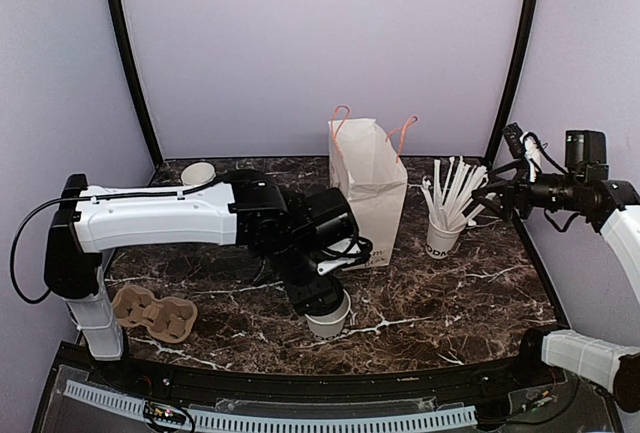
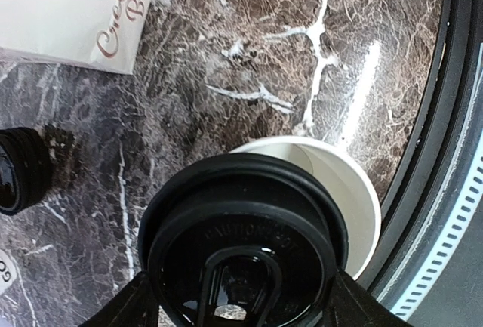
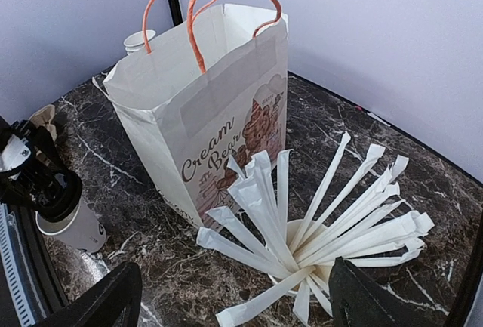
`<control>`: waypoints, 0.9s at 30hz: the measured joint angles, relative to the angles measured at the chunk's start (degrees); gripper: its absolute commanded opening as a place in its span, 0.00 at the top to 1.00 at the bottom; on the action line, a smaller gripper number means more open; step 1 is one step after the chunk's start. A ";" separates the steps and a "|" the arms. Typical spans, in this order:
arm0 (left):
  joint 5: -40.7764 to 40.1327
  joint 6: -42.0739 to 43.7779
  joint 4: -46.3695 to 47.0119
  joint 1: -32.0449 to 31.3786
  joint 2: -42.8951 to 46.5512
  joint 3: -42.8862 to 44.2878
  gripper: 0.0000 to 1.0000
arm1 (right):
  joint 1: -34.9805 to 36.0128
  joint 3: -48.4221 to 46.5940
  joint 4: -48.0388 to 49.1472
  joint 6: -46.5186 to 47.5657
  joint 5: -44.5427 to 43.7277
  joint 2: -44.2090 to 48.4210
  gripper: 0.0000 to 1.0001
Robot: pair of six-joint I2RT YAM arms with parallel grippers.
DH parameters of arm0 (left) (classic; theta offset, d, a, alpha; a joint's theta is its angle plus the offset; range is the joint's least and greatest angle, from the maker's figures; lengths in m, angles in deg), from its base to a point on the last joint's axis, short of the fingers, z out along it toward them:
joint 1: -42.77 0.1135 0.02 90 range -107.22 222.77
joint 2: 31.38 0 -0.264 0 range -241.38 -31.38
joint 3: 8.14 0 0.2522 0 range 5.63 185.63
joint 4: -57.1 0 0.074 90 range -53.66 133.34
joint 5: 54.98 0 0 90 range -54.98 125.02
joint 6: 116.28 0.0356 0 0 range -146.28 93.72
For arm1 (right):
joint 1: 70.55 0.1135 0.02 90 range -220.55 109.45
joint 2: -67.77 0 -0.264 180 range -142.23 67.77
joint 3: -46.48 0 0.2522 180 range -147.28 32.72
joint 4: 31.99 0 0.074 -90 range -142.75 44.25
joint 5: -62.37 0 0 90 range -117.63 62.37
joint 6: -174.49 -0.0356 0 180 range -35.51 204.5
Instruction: Pack the takeout coffee
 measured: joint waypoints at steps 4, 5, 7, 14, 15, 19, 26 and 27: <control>-0.70 0.72 -0.81 -0.24 -0.15 1.62 0.35 | 0.00 1.27 0.00 0.02 0.11 0.85 0.13; -0.72 0.79 -0.83 -0.26 -0.24 1.81 0.36 | 0.00 1.55 0.00 0.04 0.13 1.05 0.13; -0.68 0.94 -1.11 -0.24 -0.72 2.34 0.35 | 0.00 1.90 -0.04 0.11 0.13 1.38 0.13; 0.98 1.42 -2.47 -1.01 -2.58 3.67 0.36 | 0.00 2.25 0.04 0.44 0.46 1.73 0.12; 1.29 1.51 -2.64 -1.29 -2.58 3.67 0.35 | 0.00 2.40 0.04 0.46 0.59 1.77 0.12; 1.77 1.86 -3.17 -1.86 -2.73 3.80 0.36 | 0.00 2.89 0.04 0.50 0.98 1.92 0.12; 2.51 2.10 -3.41 -1.88 -3.61 4.81 0.35 | 0.00 3.39 0.02 0.90 1.20 2.34 0.12; 2.58 2.12 -3.43 -1.86 -3.74 5.05 0.36 | 0.00 3.39 0.02 0.94 1.22 2.38 0.12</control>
